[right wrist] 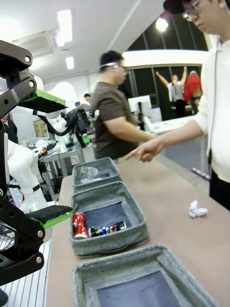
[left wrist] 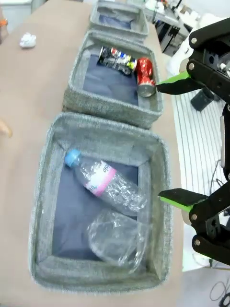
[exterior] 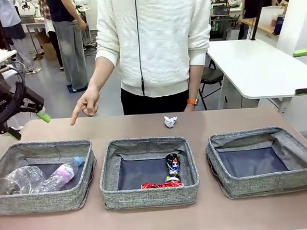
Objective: Sort the waste into the appropriate baskets.
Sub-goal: Place the picked waste into the Fabric basket indicated by the person.
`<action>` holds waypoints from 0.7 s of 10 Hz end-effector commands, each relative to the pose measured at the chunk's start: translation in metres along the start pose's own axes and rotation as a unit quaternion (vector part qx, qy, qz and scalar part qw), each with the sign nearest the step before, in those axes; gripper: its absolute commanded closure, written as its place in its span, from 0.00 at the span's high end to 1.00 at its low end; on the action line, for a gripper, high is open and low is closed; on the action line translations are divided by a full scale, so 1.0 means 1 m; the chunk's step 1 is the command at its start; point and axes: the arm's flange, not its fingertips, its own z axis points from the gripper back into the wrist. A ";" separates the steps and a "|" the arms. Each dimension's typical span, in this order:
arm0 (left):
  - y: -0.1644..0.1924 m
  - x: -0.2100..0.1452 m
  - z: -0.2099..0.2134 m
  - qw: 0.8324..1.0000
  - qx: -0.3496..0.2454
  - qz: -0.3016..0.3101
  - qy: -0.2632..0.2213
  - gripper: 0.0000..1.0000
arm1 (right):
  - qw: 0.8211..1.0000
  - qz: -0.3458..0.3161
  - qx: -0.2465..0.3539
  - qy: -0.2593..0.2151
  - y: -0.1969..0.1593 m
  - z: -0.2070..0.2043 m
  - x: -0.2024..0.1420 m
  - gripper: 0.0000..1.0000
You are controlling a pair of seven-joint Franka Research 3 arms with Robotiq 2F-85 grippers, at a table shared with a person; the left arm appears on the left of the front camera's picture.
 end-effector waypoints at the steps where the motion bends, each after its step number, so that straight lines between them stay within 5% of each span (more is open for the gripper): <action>1: 0.001 -0.003 0.004 0.992 -0.119 -0.035 0.015 1.00 | 1.000 0.008 0.003 0.001 -0.001 0.000 0.000 1.00; 2: 0.004 -0.004 0.014 0.961 -0.263 -0.074 0.043 1.00 | 1.000 0.008 0.003 0.001 -0.001 0.000 0.000 1.00; 3: 0.019 -0.003 0.029 0.882 -0.464 -0.083 0.016 1.00 | 1.000 0.008 0.003 0.001 -0.001 0.000 0.000 1.00; 4: 0.042 -0.003 0.040 0.814 -0.575 -0.081 -0.013 1.00 | 1.000 0.008 0.003 0.001 -0.001 0.000 0.000 1.00; 5: 0.059 -0.003 0.039 0.807 -0.587 -0.062 -0.025 1.00 | 1.000 0.008 0.003 0.001 -0.001 0.000 0.000 1.00; 6: 0.076 -0.006 0.034 0.817 -0.574 -0.051 -0.017 1.00 | 1.000 0.008 0.003 0.001 -0.001 0.000 0.000 1.00; 7: 0.094 -0.011 0.034 0.799 -0.601 -0.020 -0.028 1.00 | 1.000 0.008 0.003 0.001 -0.001 0.000 0.000 1.00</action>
